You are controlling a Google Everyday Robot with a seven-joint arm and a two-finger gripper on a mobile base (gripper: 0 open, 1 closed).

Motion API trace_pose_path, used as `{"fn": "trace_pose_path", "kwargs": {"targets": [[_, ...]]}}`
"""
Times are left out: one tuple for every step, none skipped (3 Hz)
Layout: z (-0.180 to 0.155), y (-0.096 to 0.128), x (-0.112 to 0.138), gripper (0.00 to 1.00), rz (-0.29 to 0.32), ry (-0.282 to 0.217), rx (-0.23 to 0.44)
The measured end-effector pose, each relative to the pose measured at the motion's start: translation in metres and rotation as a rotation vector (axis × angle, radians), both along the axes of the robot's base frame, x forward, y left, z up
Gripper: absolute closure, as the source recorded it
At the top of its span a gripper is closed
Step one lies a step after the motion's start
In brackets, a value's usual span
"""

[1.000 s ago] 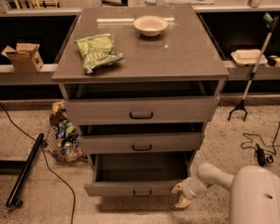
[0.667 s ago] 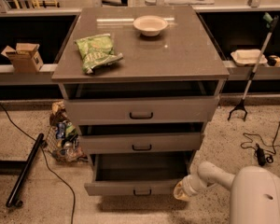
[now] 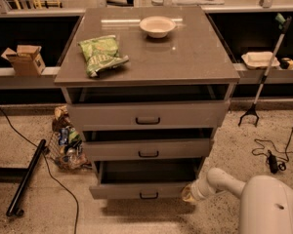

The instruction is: Close bottom drawer

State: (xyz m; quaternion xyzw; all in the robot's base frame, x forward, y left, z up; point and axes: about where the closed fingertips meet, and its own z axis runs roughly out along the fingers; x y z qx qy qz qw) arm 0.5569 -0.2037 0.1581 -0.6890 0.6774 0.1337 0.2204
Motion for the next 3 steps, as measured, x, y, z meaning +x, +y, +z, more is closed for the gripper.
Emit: {"fn": "trace_pose_path", "kwargs": {"targets": [[0.000,-0.003,0.015,0.68,-0.027,-0.030,0.018],[0.002,-0.005,0.027,0.46,-0.038,-0.050,0.037],[0.004,-0.007,0.035,0.23,-0.046,-0.063,0.051]]}}
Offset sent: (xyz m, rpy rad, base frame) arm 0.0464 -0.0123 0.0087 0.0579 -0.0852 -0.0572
